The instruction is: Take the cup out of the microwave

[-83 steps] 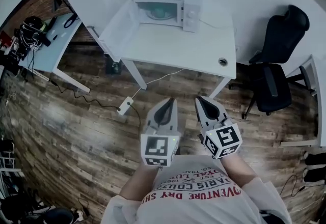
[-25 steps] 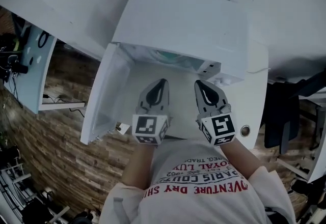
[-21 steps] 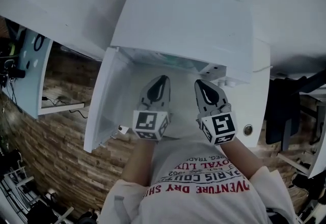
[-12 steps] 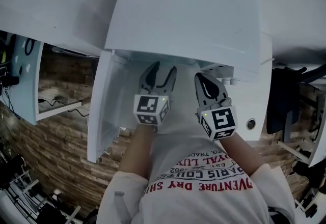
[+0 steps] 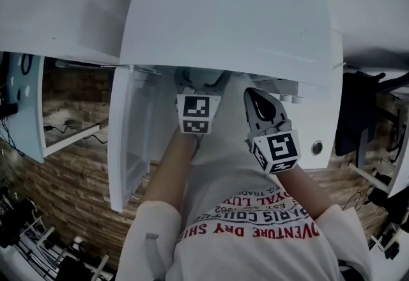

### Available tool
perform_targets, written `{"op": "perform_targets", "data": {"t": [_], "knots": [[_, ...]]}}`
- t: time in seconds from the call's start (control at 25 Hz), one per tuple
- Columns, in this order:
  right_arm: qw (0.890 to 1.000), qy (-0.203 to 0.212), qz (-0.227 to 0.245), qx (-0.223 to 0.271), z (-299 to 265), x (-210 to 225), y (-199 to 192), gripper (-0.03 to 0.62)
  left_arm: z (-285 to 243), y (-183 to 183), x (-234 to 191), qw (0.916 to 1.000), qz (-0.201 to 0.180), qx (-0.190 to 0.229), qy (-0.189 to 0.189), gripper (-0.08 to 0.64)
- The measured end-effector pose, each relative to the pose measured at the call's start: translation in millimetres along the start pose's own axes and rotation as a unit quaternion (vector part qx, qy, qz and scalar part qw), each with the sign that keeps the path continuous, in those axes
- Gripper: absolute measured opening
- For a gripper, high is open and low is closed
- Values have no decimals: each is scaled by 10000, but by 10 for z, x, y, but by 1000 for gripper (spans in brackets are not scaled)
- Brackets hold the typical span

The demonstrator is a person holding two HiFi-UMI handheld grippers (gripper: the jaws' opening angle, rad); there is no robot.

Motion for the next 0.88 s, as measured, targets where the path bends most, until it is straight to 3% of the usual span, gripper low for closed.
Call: {"op": "perform_targets", "data": {"t": [0.12,0.28,0.52,0.88], "knots": [[9998,-91,150,53,27,4,19,5,-142,-15,-13,9996,-205,-196,36,428],[9992,-184,323,140,51,-1,44,5,-268,-51,-34,9993,-149,-343,18,430],[9997,-209,87,-39,-18,85,-18,5,-348,16,-95,9977,-317,-522,291,426],[9996,-219,-139,-68,-7,179,-68,5,-324,92,-72,9971,-554,-449,248,371]]}}
Point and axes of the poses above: the fingertips, and each gripper's own axes: z backward along the fingers, x to its right, y out of its top, the point moved 1 cm from there along z, backward along the fingers, and after that the axes turned 14 degrees about -x, right-handed, at the moved point
